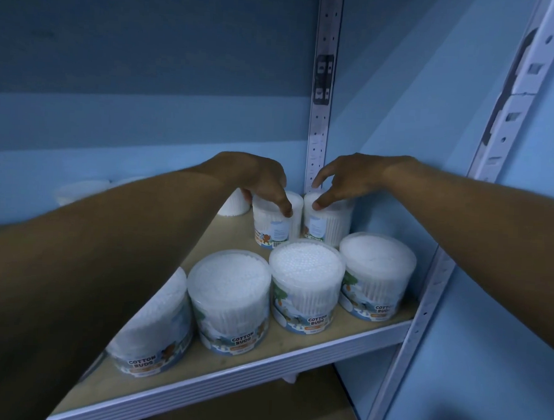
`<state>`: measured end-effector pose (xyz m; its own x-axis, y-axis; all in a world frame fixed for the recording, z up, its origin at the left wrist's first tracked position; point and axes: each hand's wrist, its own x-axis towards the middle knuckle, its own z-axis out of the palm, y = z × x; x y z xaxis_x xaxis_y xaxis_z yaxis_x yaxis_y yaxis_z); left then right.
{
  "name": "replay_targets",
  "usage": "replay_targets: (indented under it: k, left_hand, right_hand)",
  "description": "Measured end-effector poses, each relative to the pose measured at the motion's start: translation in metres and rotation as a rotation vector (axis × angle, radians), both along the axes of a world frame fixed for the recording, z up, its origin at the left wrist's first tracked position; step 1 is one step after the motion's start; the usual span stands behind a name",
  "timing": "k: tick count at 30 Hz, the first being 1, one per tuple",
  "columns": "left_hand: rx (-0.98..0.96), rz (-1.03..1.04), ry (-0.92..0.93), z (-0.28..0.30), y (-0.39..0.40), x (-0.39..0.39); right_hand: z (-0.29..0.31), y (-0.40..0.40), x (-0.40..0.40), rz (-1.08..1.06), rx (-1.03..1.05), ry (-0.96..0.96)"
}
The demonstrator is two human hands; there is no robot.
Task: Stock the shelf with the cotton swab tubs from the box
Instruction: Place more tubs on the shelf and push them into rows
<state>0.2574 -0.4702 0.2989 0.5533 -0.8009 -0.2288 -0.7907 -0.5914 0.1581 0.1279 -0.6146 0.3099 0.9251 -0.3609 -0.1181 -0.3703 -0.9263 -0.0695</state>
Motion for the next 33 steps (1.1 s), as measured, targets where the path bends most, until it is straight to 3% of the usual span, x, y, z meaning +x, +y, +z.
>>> replay_targets:
  k: [13,20,33]
  left_hand:
    - [0.017,0.141,-0.004,-0.004,-0.002,-0.008]
    - [0.004,0.019,0.089,0.005,0.004,-0.003]
    - [0.01,0.07,0.06,0.006,0.0,-0.005]
  right_hand:
    - [0.001,0.0,0.004,0.045,0.102,0.068]
    - [-0.002,-0.005,0.006,-0.045,0.06,0.012]
    - [-0.002,-0.002,0.003,-0.006,0.155,0.126]
